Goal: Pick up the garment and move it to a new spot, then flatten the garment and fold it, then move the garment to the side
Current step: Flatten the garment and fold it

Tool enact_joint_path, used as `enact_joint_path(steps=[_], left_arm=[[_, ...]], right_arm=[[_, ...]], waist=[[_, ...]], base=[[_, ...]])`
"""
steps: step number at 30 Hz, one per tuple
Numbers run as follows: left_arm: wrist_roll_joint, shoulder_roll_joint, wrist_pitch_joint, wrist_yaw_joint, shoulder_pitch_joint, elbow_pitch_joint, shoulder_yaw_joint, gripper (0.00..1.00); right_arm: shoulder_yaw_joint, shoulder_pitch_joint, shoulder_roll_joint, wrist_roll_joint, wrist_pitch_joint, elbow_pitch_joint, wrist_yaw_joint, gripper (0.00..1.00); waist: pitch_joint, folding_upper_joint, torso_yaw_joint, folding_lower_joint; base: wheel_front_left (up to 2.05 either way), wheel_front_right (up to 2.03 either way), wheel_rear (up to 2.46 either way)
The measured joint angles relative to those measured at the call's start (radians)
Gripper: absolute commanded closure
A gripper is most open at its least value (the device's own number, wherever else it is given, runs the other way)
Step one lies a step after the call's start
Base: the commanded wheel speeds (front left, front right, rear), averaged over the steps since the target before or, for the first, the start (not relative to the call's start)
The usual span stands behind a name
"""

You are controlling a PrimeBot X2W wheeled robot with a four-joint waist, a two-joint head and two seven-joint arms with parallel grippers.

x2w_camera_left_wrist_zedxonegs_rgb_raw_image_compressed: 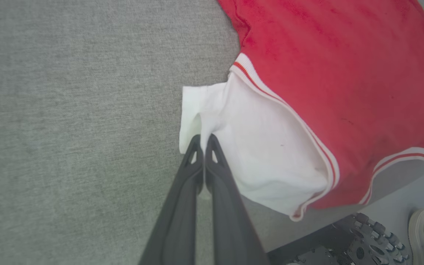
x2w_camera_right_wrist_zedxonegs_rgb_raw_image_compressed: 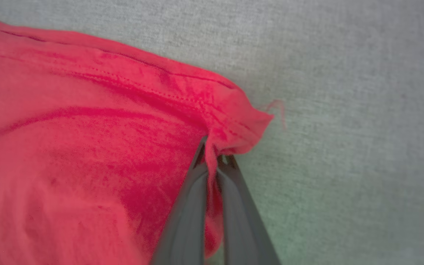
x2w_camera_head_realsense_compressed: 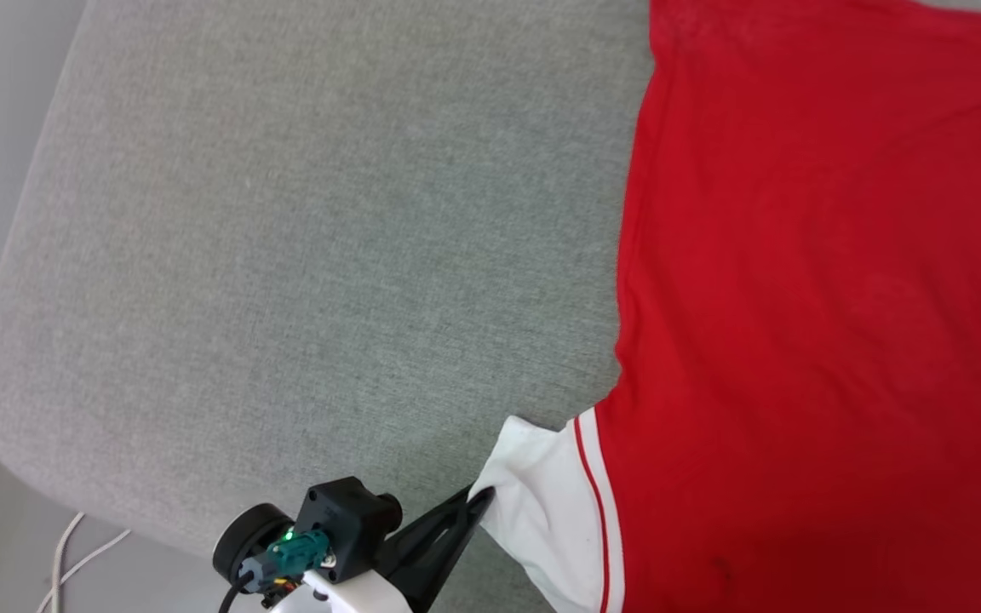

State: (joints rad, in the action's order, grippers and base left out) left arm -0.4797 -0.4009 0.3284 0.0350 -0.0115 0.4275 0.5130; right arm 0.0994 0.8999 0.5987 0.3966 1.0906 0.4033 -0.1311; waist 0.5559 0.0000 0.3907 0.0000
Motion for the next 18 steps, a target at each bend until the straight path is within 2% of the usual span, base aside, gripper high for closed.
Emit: enact_joint_path(steps=[4,10,18], left_arm=[[-0.002,-0.009,0.012,-0.010,0.000,-0.004,-0.012,1.00],[-0.027,-0.018,0.020,-0.032,-0.014,-0.021,-0.038,1.00],[-0.056,-0.034,0.018,-0.055,-0.059,-0.059,-0.069,1.00]], right_arm=[[-0.025,-0.090,0.003,0.021,-0.025,0.003,0.000,1.00],[-0.069,-0.257,-0.002,0.118,-0.062,-0.033,0.000,1.00],[-0.105,-0.472,-0.025,0.213,-0.101,-0.143,0.000,1.00]], waist=[[-0.052,0.0000,-0.037,0.0000],[-0.142,0.0000,-0.106,0.0000],[-0.261,0.0000,-0.217,-0.0001]], base=[[0.00,0.00,0.00],[0.00,0.00,0.00],[0.00,0.00,0.00]])
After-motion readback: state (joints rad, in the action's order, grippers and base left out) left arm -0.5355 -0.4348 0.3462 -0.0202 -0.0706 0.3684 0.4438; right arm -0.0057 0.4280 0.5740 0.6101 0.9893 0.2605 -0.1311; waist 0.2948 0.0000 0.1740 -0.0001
